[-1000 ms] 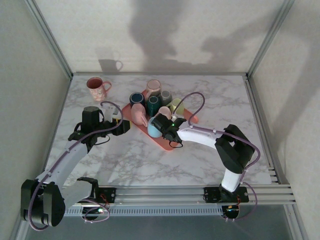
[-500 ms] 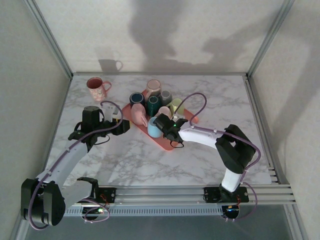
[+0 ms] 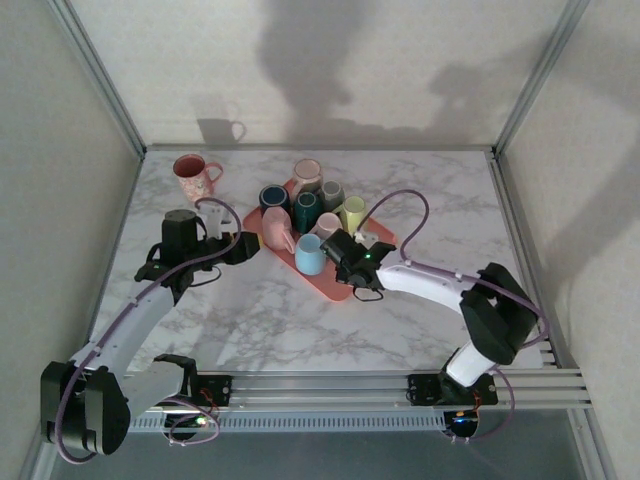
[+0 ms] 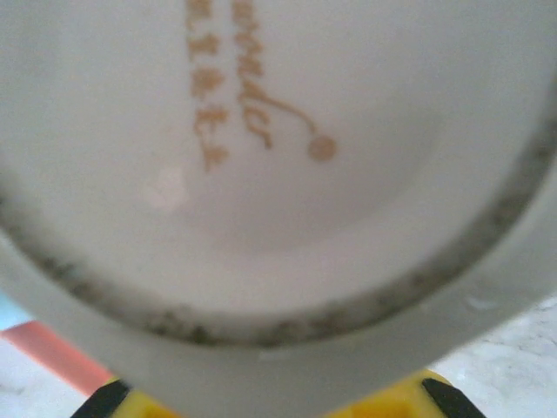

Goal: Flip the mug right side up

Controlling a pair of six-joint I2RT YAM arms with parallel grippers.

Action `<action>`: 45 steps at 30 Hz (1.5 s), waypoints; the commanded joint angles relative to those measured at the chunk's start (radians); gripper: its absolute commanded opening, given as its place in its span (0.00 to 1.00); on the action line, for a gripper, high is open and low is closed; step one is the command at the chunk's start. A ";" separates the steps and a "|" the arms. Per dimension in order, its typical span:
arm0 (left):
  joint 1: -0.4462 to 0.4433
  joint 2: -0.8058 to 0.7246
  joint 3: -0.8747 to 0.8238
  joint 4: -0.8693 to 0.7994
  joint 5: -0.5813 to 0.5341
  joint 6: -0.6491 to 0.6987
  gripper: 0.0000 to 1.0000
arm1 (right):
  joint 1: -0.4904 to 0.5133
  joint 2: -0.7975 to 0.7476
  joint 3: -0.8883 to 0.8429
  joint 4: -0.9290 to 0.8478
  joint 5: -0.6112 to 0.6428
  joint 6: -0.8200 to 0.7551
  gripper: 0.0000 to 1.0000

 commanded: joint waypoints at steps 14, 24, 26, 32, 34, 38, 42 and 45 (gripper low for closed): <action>-0.082 -0.046 -0.016 0.331 0.073 -0.460 0.60 | -0.114 -0.398 0.005 0.031 -0.283 -0.200 0.00; -0.179 -0.025 0.018 0.466 0.053 -0.672 0.63 | -0.221 -0.482 0.059 0.200 -0.478 -0.162 0.00; -0.197 -0.024 0.014 0.525 0.046 -0.736 0.64 | -0.239 -0.479 0.073 0.250 -0.514 -0.135 0.00; -0.253 -0.003 -0.002 0.715 0.004 -0.923 0.67 | -0.258 -0.443 0.100 0.426 -0.609 -0.040 0.00; -0.270 0.010 0.003 0.751 -0.004 -0.959 0.67 | -0.258 -0.424 0.114 0.473 -0.627 -0.017 0.00; -0.296 0.027 0.020 0.772 -0.033 -1.003 0.67 | -0.260 -0.392 0.130 0.565 -0.659 0.032 0.00; -0.309 0.046 0.013 0.839 -0.051 -1.064 0.67 | -0.259 -0.366 0.138 0.632 -0.686 0.077 0.00; -0.321 0.063 0.008 0.889 -0.050 -1.101 0.68 | -0.259 -0.351 0.138 0.670 -0.705 0.103 0.00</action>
